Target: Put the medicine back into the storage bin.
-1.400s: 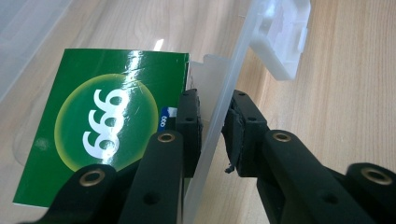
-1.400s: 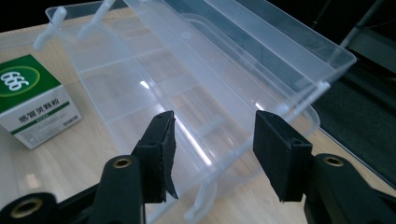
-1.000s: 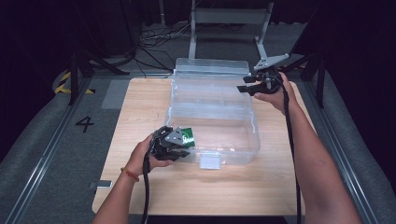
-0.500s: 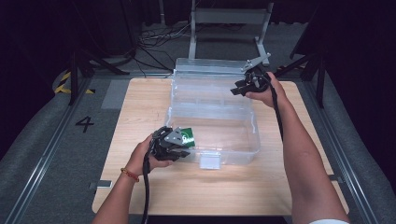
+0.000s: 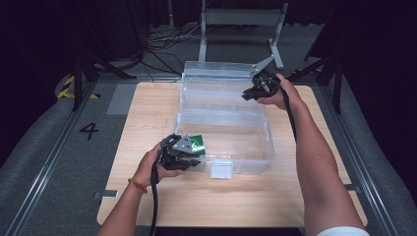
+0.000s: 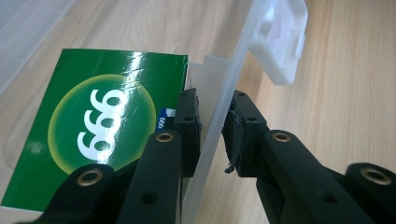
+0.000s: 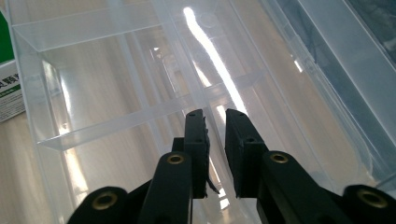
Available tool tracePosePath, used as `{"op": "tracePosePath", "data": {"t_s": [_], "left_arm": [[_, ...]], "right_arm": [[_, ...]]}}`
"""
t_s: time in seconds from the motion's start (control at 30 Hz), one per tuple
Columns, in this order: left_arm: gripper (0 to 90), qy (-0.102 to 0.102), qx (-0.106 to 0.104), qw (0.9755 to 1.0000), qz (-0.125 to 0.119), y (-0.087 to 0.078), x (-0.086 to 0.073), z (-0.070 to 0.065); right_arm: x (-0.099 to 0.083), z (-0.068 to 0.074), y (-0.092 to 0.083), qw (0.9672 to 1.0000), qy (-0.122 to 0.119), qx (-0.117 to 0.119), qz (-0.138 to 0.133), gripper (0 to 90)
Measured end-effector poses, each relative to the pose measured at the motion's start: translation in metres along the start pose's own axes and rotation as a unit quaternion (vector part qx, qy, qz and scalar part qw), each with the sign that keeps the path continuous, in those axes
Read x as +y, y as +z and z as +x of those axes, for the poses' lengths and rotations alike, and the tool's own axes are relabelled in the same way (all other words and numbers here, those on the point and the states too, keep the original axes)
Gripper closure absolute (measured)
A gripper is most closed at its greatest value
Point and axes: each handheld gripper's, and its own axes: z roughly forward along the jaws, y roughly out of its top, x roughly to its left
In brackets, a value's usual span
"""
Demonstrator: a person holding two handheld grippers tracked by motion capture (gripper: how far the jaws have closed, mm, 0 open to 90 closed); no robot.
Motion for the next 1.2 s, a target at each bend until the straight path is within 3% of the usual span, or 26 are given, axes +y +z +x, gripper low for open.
{"op": "tracePosePath", "data": {"t_s": [0.43,0.87,1.2], "left_arm": [[74.2,-0.035,0.004,0.9994,-0.006,0.001,-0.001,-0.004],[73.0,-0.041,0.005,0.9991,-0.010,0.002,-0.001,-0.006],[72.7,-0.041,0.005,0.9991,-0.010,0.002,-0.001,-0.006]], "right_arm": [[0.003,0.008,-0.009,0.9996,-0.028,0.001,-0.001,85.1],[0.009,0.027,-0.026,0.9983,-0.059,-0.004,0.005,87.9],[0.007,0.040,-0.039,0.9977,-0.066,0.003,-0.014,88.9]]}}
